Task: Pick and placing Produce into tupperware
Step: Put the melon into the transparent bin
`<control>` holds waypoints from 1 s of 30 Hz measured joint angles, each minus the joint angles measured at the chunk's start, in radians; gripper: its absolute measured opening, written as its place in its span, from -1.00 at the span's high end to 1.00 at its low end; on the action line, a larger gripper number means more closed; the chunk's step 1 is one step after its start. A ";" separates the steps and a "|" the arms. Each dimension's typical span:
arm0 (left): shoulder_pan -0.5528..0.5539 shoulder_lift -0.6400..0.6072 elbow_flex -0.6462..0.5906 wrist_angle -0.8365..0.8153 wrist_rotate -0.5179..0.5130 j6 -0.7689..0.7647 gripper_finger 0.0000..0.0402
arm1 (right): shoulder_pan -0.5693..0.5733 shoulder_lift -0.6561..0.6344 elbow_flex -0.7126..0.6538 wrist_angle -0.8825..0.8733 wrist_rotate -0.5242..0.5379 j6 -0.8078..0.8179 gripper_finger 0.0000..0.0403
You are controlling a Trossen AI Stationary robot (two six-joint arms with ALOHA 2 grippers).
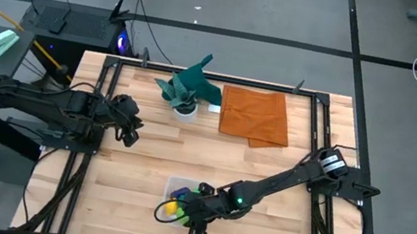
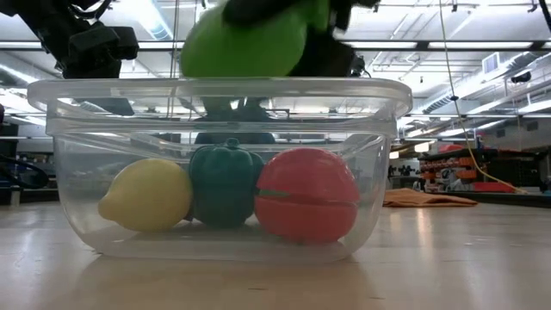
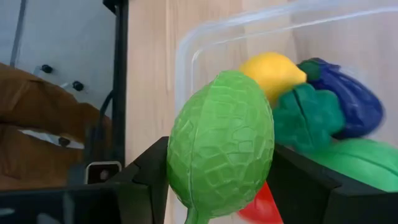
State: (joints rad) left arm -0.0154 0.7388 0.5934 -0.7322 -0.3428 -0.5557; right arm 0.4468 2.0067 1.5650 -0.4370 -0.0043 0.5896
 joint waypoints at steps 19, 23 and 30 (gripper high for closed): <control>0.000 0.001 0.000 -0.007 0.000 0.002 0.57 | -0.057 0.087 -0.001 0.022 -0.084 -0.052 0.09; 0.000 0.000 0.000 -0.007 0.000 0.014 0.59 | -0.068 0.089 0.000 0.033 -0.088 -0.060 0.09; 0.000 0.001 0.000 -0.005 -0.001 0.018 0.55 | -0.081 0.093 0.000 0.033 -0.096 -0.095 0.09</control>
State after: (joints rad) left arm -0.0154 0.7395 0.5934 -0.7377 -0.3434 -0.5381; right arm 0.3662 2.1002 1.5650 -0.4036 -0.1005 0.4941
